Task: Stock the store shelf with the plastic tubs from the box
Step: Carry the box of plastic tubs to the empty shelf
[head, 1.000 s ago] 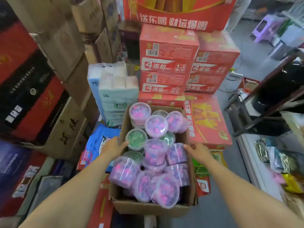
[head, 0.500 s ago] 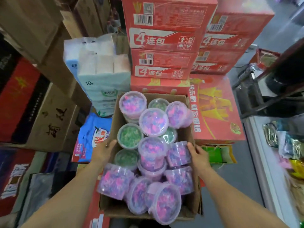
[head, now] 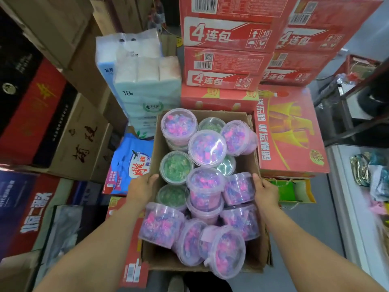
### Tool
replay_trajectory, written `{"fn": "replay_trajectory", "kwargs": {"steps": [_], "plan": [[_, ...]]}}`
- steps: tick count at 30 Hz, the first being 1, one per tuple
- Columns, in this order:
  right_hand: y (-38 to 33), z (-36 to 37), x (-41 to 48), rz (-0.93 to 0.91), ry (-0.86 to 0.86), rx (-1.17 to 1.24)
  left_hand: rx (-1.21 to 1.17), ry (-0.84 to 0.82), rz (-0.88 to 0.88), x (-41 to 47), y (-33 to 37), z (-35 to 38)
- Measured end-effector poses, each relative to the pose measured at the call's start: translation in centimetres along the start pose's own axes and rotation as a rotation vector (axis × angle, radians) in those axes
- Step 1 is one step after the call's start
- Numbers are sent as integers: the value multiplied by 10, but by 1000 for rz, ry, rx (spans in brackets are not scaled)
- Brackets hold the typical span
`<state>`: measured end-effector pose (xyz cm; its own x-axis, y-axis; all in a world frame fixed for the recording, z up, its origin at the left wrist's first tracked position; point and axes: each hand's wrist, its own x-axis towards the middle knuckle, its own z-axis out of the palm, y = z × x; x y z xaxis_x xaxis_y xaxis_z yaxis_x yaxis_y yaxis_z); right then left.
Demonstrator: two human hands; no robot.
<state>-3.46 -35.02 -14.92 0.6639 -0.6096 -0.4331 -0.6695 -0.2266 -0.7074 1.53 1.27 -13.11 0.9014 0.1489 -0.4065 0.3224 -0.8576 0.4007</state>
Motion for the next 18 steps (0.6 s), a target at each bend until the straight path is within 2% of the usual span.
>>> {"fn": "replay_trajectory", "kwargs": {"steps": [6,15,18], "plan": [[10,1,-41,-87,17,-104,-74,31,-21,-47,-38,5],[71,-23,-170,-28,124,-154,-57,43,130,-134,-106,3],[104,-39,-222,50,194,-107,17,-26,179,-170,-118,-1]]}}
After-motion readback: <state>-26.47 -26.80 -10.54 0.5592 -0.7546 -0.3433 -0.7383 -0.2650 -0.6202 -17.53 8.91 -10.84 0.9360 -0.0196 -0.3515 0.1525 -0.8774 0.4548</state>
